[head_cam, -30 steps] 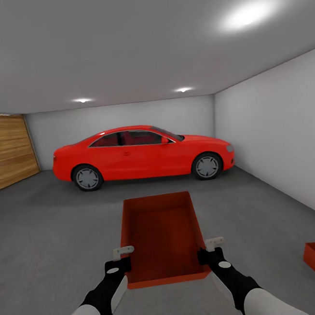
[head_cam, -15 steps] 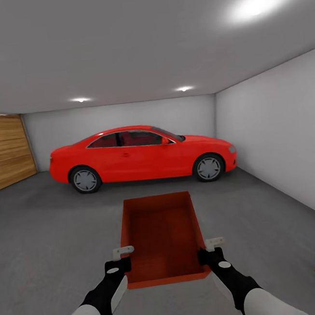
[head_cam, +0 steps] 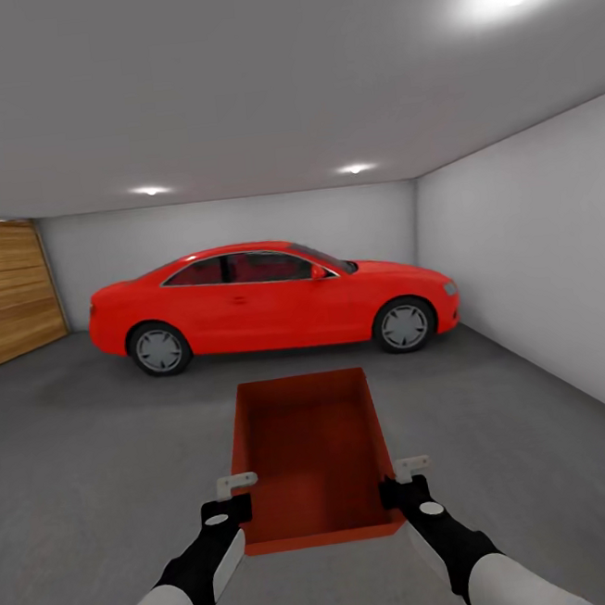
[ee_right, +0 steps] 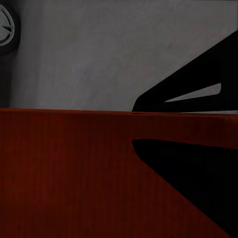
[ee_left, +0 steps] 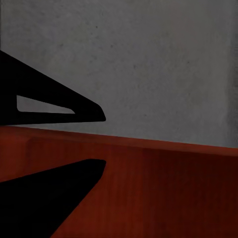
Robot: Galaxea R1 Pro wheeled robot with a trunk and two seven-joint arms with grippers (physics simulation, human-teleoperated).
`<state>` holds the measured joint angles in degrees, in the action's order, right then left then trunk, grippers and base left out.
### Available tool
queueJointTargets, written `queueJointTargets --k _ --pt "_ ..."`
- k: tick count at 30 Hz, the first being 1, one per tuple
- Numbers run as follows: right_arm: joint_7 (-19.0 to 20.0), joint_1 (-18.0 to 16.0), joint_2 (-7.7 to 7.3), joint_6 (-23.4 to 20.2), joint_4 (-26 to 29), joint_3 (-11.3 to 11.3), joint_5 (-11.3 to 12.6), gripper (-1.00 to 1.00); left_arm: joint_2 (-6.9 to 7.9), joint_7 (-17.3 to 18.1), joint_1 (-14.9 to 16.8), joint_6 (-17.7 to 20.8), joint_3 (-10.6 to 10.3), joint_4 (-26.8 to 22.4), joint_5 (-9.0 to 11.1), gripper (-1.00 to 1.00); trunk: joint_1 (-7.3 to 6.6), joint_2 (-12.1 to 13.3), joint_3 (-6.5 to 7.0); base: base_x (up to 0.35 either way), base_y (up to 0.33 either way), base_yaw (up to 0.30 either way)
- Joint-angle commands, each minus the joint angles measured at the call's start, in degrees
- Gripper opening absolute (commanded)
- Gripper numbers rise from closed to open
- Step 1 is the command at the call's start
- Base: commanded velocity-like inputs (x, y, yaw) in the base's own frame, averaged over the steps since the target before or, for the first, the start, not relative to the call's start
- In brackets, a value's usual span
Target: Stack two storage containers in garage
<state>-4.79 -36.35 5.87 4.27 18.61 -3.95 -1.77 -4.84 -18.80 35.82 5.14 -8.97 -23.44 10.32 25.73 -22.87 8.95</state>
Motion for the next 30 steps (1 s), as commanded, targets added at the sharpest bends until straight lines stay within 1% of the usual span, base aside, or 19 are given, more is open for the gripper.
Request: queueJointTargets --k 1,4,9,22,30 --pt "0.04 -0.03 -0.09 0.03 -0.15 0.35 3.09 -1.00 1.23 -0.54 0.05 0.05 2.45 -0.38 -0.04 -1.00 0.06 -0.05 -0.02 0.322 0.000 0.000" --pt "0.07 -0.03 -0.11 -0.03 -0.15 0.35 3.09 -1.00 1.22 -0.54 0.04 0.05 2.44 -0.38 -0.04 -1.00 0.06 -0.05 -0.06 0.322 0.000 -0.041" --pt "0.06 -0.03 -0.07 -0.13 -0.15 0.35 3.09 -1.00 1.17 -0.54 0.05 0.05 2.44 -0.38 -0.04 -1.00 0.06 -0.05 -0.32 0.322 0.000 -0.170" --pt "0.12 -0.03 -0.13 -0.17 -0.19 0.35 3.09 -1.00 1.15 -0.54 0.05 0.05 2.41 -0.38 -0.04 -1.00 0.06 -0.05 -1.15 0.322 0.000 -0.205" --pt "0.13 -0.03 -0.15 -0.15 -0.24 0.35 3.09 -1.00 1.15 -0.54 0.06 0.05 2.38 -0.38 -0.12 -1.00 0.06 -0.05 -1.56 0.322 0.000 -0.245"
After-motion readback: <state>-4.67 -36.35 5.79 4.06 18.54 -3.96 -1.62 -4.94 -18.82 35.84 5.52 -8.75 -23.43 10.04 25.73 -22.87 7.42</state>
